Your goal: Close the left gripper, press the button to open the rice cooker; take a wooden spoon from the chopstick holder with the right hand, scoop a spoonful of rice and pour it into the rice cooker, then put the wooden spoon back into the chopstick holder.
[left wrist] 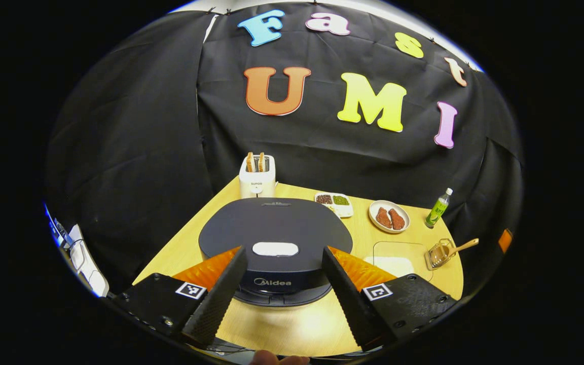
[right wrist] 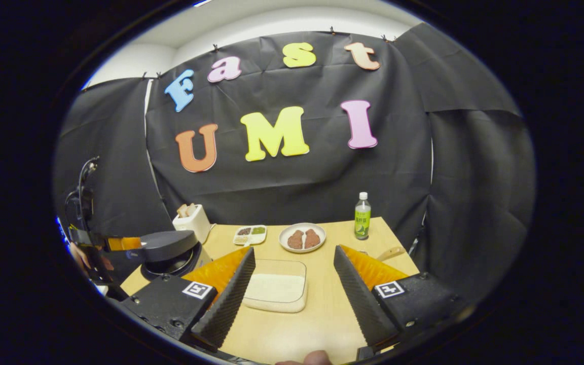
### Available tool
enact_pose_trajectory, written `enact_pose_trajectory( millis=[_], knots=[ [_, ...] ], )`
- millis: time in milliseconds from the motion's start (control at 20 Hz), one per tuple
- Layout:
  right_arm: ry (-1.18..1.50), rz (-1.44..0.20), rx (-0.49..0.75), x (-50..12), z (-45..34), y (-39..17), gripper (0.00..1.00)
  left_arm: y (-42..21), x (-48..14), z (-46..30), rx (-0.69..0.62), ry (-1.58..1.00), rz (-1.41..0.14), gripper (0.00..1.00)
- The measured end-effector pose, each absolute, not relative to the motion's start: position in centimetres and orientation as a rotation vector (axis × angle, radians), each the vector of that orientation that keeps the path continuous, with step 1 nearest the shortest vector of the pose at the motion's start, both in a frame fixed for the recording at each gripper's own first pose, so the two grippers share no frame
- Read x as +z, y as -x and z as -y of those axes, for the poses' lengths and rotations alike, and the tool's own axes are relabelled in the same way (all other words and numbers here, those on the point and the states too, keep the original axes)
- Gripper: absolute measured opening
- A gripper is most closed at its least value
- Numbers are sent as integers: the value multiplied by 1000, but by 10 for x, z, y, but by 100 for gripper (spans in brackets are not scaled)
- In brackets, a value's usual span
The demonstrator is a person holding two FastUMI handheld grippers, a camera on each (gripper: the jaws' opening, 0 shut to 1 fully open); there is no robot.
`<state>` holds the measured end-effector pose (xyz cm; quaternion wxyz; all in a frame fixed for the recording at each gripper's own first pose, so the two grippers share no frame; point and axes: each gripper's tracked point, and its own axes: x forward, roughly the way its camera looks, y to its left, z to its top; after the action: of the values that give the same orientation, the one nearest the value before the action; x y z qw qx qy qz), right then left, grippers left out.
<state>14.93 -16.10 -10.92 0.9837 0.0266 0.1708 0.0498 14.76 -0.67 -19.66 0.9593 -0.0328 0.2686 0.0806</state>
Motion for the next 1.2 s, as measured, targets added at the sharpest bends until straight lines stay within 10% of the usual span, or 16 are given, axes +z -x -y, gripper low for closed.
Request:
enact_pose_trajectory(
  millis=[1200],
  knots=[
    [-9, -355, 113, -109, 145, -160, 100, -135, -258, 4, 159, 183, -508, 94]
  ],
)
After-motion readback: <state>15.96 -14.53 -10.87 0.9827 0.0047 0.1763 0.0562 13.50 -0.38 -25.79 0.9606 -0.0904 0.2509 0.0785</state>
